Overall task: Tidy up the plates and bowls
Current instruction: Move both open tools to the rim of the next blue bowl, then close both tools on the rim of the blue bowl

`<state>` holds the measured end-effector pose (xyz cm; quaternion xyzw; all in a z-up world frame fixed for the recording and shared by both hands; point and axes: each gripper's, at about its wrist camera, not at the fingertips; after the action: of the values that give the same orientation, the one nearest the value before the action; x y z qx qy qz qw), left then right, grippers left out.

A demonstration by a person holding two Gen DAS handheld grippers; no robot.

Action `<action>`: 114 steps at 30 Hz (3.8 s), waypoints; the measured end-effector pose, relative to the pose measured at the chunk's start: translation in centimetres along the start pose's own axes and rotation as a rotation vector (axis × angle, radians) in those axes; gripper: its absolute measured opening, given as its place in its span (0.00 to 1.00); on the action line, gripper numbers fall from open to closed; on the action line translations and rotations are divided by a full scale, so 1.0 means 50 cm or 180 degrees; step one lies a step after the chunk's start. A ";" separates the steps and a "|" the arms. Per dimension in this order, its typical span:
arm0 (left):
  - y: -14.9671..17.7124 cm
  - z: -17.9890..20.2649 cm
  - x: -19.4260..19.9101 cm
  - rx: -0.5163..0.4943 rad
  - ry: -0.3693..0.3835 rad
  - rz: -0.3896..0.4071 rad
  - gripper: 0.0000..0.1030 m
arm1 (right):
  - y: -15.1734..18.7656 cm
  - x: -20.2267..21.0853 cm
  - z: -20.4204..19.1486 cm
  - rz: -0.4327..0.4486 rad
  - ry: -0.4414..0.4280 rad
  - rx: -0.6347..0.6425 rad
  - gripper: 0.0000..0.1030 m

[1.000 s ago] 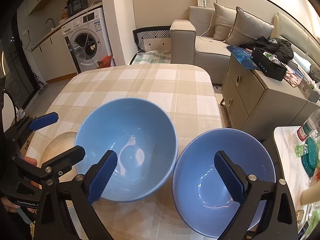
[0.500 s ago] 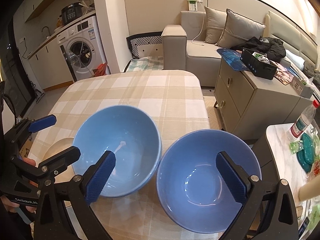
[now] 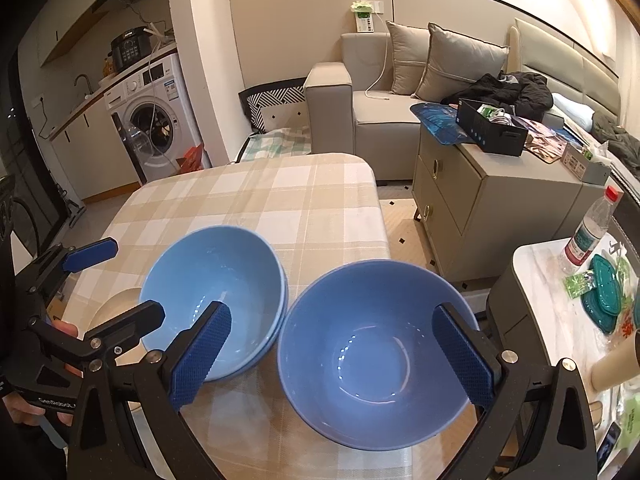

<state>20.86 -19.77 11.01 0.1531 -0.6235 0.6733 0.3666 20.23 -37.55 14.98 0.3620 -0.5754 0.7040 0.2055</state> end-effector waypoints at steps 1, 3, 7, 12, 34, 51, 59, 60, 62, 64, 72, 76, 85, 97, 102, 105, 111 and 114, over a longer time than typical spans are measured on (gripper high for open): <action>-0.002 0.006 0.000 -0.0013 0.0017 0.0000 1.00 | 0.002 0.003 0.004 0.0001 0.0010 -0.0013 0.99; -0.005 0.014 -0.002 -0.0030 0.0042 -0.0008 1.00 | 0.007 0.009 0.016 0.0005 0.0032 -0.0042 0.99; -0.010 0.035 -0.009 -0.0062 0.0100 -0.0037 1.00 | 0.018 0.019 0.037 -0.0001 0.0071 -0.0091 0.99; -0.014 0.062 -0.024 -0.0122 0.0159 -0.0088 1.00 | 0.034 0.023 0.064 -0.0026 0.0112 -0.0173 0.99; -0.017 0.131 -0.114 -0.0262 0.0285 -0.0360 1.00 | 0.102 0.005 0.136 -0.0212 0.0191 -0.0471 0.99; -0.014 0.162 -0.170 -0.0356 0.0290 -0.0499 1.00 | 0.141 -0.030 0.159 -0.0346 0.0138 -0.0577 0.99; -0.011 0.174 -0.198 -0.0361 0.0292 -0.0580 1.00 | 0.154 -0.046 0.165 -0.0416 0.0107 -0.0627 0.99; -0.011 0.175 -0.202 -0.0364 0.0297 -0.0590 1.00 | 0.156 -0.049 0.164 -0.0429 0.0097 -0.0631 0.99; -0.012 0.178 -0.207 -0.0373 0.0298 -0.0603 1.00 | 0.159 -0.054 0.164 -0.0450 0.0091 -0.0635 0.99; -0.012 0.181 -0.211 -0.0373 0.0307 -0.0613 1.00 | 0.162 -0.057 0.163 -0.0463 0.0075 -0.0630 0.99; -0.013 0.192 -0.228 -0.0380 0.0367 -0.0668 1.00 | 0.169 -0.069 0.161 -0.0498 0.0041 -0.0635 0.99; -0.013 0.197 -0.234 -0.0391 0.0366 -0.0661 1.00 | 0.173 -0.075 0.161 -0.0519 0.0026 -0.0642 0.99; -0.019 0.211 -0.243 -0.0475 0.0362 -0.0634 0.99 | 0.177 -0.084 0.164 -0.0549 0.0018 -0.0662 0.99; -0.018 0.231 -0.260 -0.0566 0.0373 -0.0684 0.99 | 0.179 -0.091 0.164 -0.0550 0.0000 -0.0668 0.99; -0.022 0.233 -0.270 -0.0560 0.0374 -0.0728 0.98 | 0.178 -0.095 0.164 -0.0554 -0.0006 -0.0666 0.99; -0.022 0.236 -0.277 -0.0575 0.0362 -0.0749 0.98 | 0.179 -0.095 0.164 -0.0563 -0.0003 -0.0674 0.99; -0.022 0.242 -0.288 -0.0609 0.0312 -0.0786 0.98 | 0.183 -0.098 0.171 -0.0592 0.0017 -0.0705 0.99; -0.020 0.244 -0.293 -0.0632 0.0293 -0.0809 0.96 | 0.187 -0.098 0.176 -0.0605 0.0024 -0.0725 0.99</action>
<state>28.54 -35.86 4.16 0.1627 -0.6452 0.5629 0.4903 19.21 -47.72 5.80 0.3866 -0.6139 0.6129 0.3131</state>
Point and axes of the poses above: each gripper's, at about its wrist camera, not at the fingertips, and x roughly against the way its jaws point, z to its right, y to its underside, and after that the axes turned 12 degrees about x, right-handed
